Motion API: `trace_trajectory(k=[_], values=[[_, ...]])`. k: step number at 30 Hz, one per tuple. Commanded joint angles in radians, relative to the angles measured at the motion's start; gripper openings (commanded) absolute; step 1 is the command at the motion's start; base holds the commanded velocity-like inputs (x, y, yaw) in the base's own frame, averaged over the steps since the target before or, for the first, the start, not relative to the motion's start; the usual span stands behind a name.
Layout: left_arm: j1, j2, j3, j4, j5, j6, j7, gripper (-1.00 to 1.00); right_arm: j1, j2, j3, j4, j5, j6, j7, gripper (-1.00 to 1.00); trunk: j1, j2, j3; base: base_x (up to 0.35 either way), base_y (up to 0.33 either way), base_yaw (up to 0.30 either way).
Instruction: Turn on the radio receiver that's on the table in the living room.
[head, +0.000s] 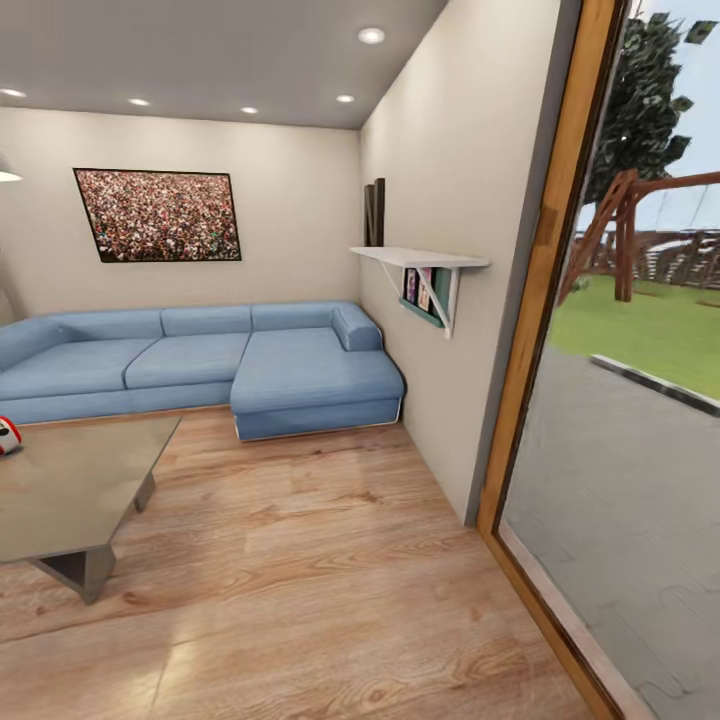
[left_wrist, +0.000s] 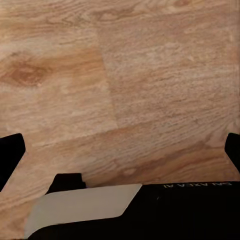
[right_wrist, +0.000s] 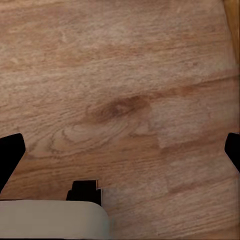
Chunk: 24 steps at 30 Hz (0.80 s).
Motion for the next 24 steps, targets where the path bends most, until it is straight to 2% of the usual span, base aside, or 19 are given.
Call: trace_trajectory(k=[1, 3, 6, 16, 24], values=[[0.000, 0.008, 0.000, -0.008, 0.000, 0.000, -0.002, 1.00, 0.000, -0.004, 0.000, -0.004, 0.000, -0.004, 0.000, 1.00, 0.000, 0.000, 0.000, 0.000, 0.203, 0.000], [0.000, 0.025, 0.000, -0.021, 0.001, -0.003, -0.003, 1.00, -0.001, -0.013, 0.000, -0.008, 0.000, -0.010, 0.000, 1.00, 0.000, 0.000, 0.000, 0.000, 0.237, 0.000], [0.000, 0.035, 0.001, -0.028, 0.000, -0.005, -0.002, 1.00, -0.001, -0.017, 0.000, -0.009, 0.000, -0.011, 0.000, 1.00, 0.000, 0.000, 0.000, 0.000, 0.260, 0.000], [0.000, 0.051, 0.004, -0.030, 0.002, -0.008, -0.001, 1.00, 0.000, -0.018, 0.000, -0.007, 0.000, -0.012, 0.000, 1.00, 0.000, 0.000, 0.000, 0.000, 0.269, 0.000], [0.000, 0.054, 0.005, -0.030, 0.003, -0.009, -0.002, 1.00, -0.001, -0.018, 0.000, -0.007, 0.000, -0.012, 0.000, 1.00, 0.000, 0.000, 0.000, 0.000, 0.255, 0.000]])
